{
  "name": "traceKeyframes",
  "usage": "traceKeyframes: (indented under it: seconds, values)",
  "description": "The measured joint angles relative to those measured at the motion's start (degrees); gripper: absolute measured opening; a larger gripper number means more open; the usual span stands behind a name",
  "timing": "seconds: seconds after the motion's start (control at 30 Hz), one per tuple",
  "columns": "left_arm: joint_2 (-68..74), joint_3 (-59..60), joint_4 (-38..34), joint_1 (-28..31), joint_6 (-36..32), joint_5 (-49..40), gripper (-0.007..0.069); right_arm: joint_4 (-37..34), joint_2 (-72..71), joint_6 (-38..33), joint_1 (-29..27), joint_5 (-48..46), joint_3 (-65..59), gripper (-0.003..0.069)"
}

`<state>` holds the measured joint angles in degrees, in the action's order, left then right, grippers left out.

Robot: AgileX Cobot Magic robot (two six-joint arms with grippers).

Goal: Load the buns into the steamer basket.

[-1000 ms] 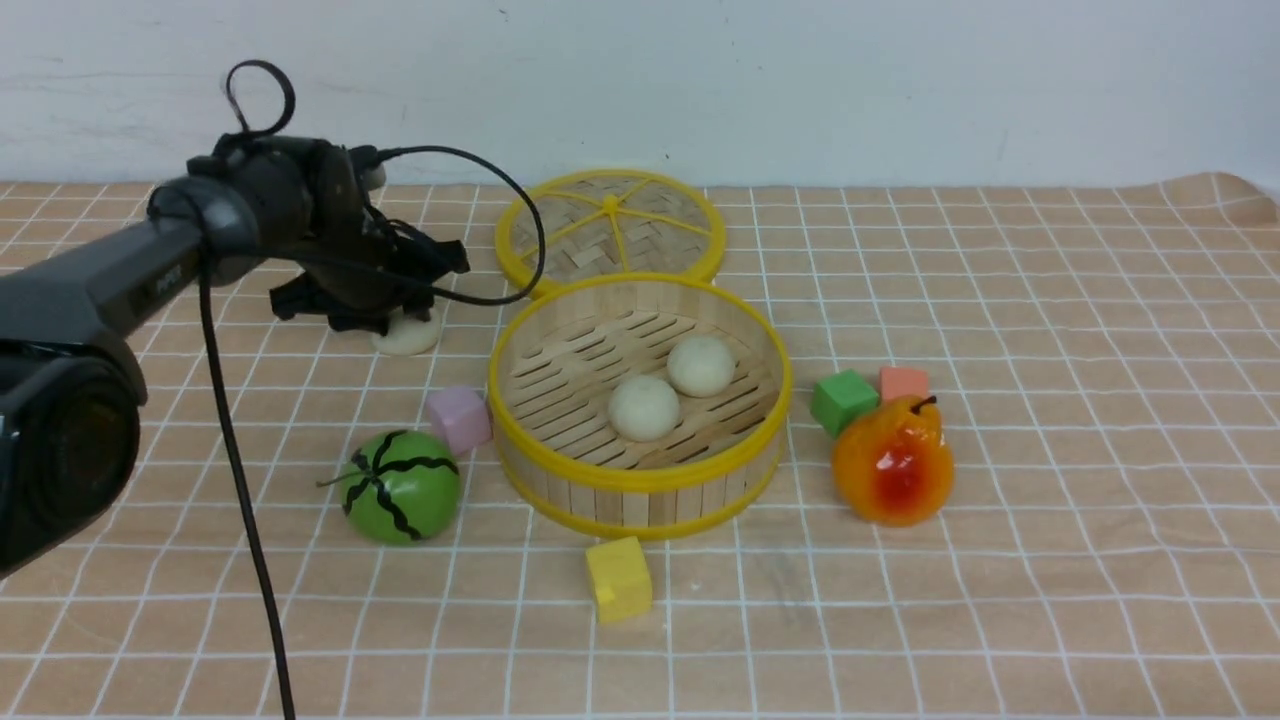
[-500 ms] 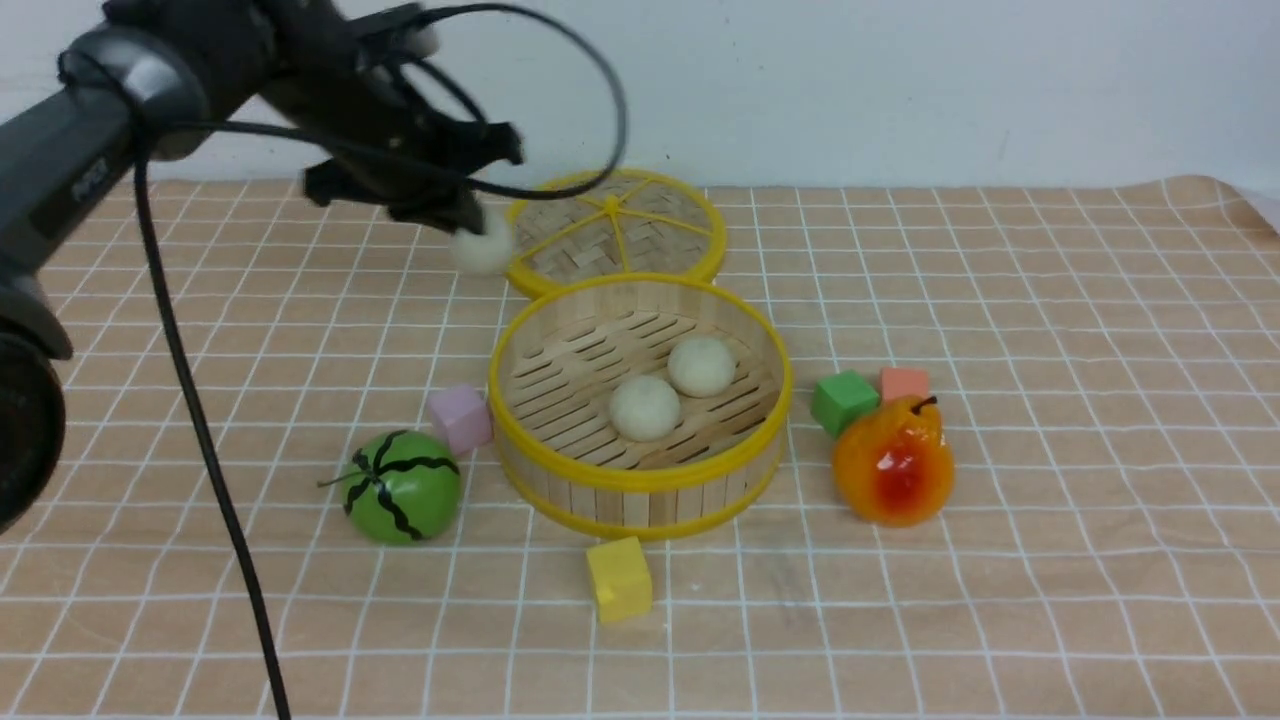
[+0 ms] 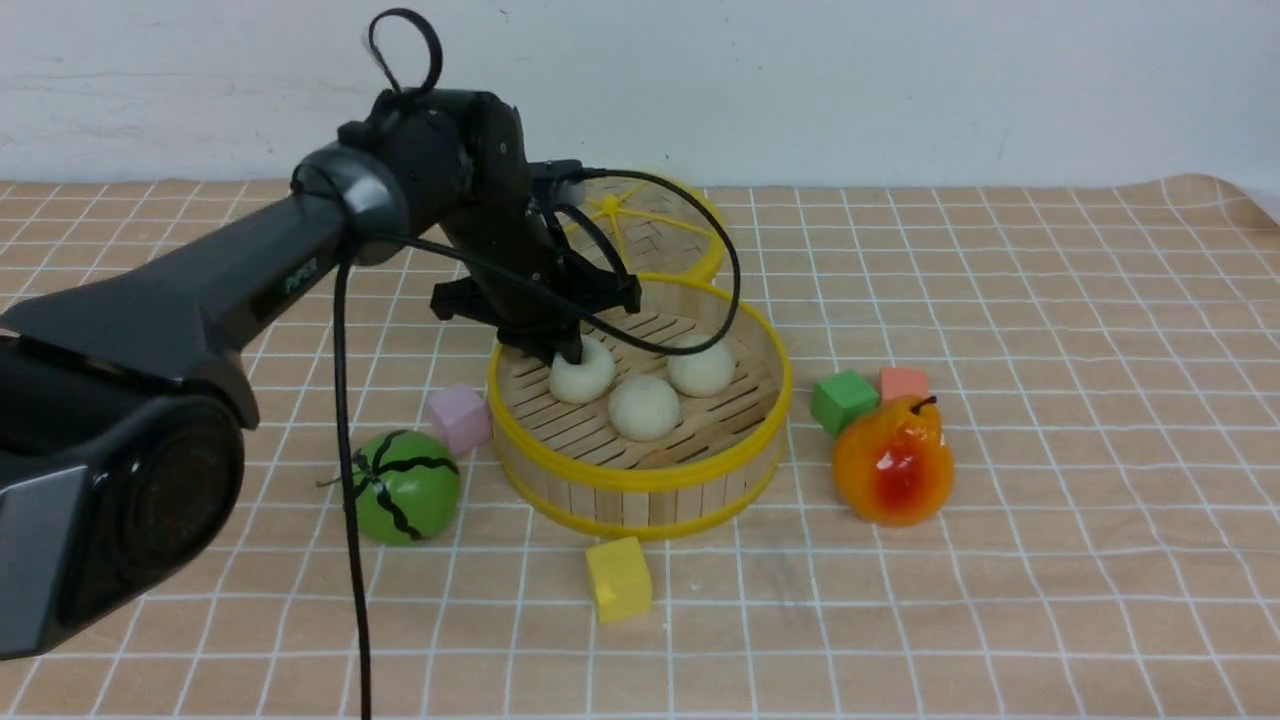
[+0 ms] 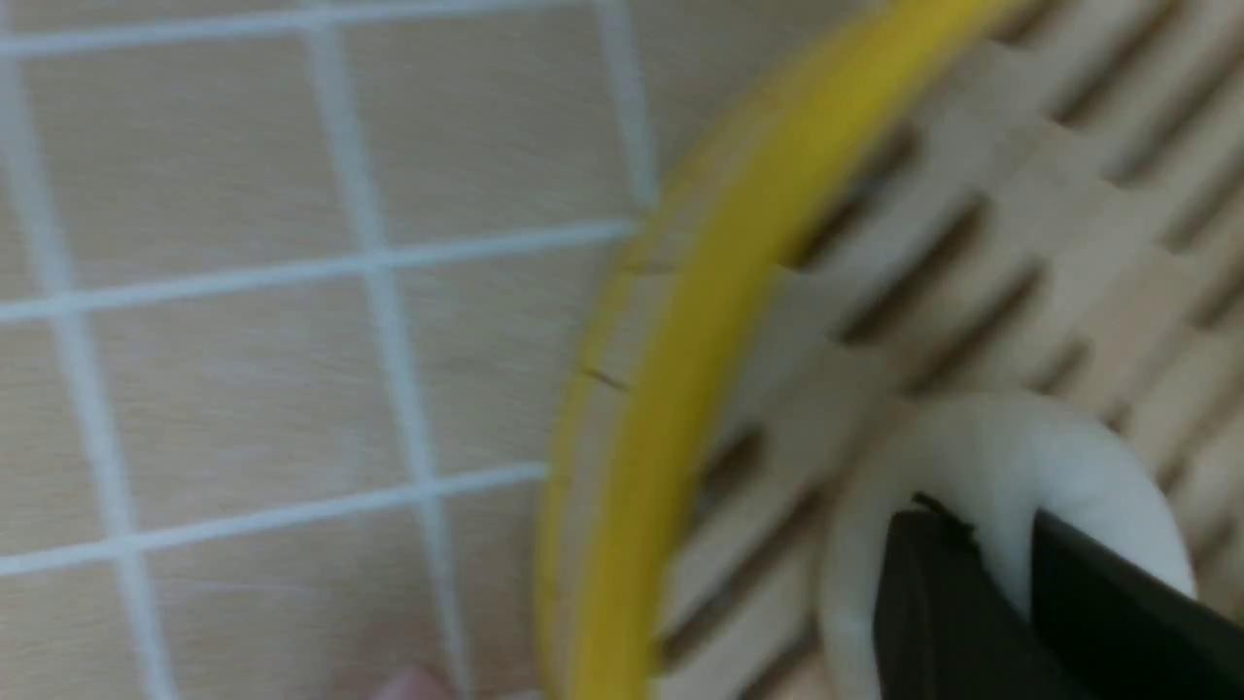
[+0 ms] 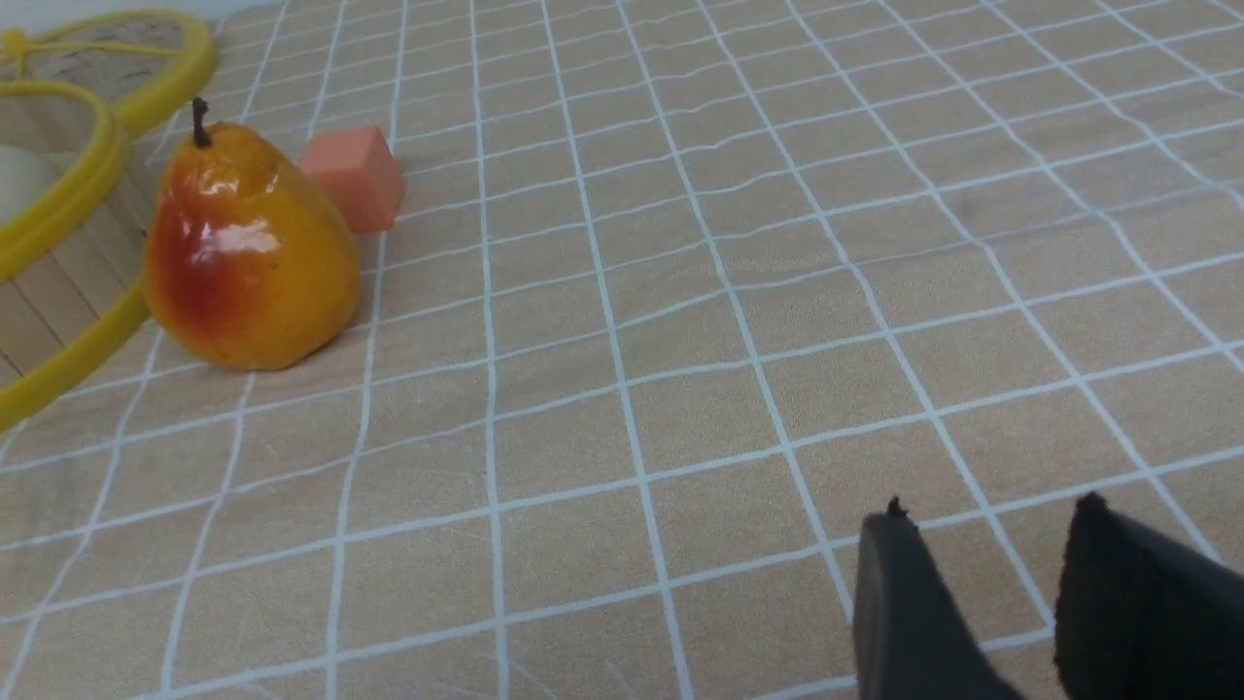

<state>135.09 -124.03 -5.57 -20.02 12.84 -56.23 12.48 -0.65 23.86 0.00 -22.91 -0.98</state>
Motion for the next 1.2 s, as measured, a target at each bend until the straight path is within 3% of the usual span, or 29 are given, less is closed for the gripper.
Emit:
traceKeyframes:
  seconds: [0.13,0.17,0.2,0.23,0.37,0.5,0.73,0.93,1.13,1.2]
  values:
    - [-0.17,0.0,1.57,0.0,1.62,-0.72,0.0261,0.0,0.0,0.0,0.0,0.0,0.0,0.0241]
    - [-0.16,0.0,1.57,0.0,1.62,-0.84,0.0269,0.0,0.0,0.0,0.0,0.0,0.0,0.0241]
    - [-0.82,0.0,1.5,-0.21,1.41,-2.15,0.0339,0.0,0.0,0.0,0.0,0.0,0.0,0.0241]
    - [-0.92,0.0,1.5,-0.21,1.31,-2.36,0.0339,0.0,0.0,0.0,0.0,0.0,0.0,0.0241]
    - [-4.77,0.0,0.36,-0.42,-2.5,-6.06,0.048,0.0,0.0,0.0,0.0,0.0,0.0,0.0241]
    - [-9.04,0.0,-0.25,-0.37,-3.55,-7.59,0.0531,0.0,0.0,0.0,0.0,0.0,0.0,0.0241]
    - [-20.13,0.0,1.04,0.48,-4.03,-14.56,0.0531,0.0,0.0,0.0,0.0,0.0,0.0,0.0241]
    - [-36.65,4.79,-0.13,0.7,-5.44,-14.56,0.0452,0.0,0.0,0.0,0.0,0.0,0.0,0.0241]
    - [-60.47,31.02,-1.33,0.7,-6.38,-13.83,0.027,0.0,0.0,0.0,0.0,0.0,0.0,0.0241]
    - [-69.49,40.99,-0.79,0.7,-6.33,-9.86,0.0213,0.0,0.0,0.0,0.0,0.0,0.0,0.0241]
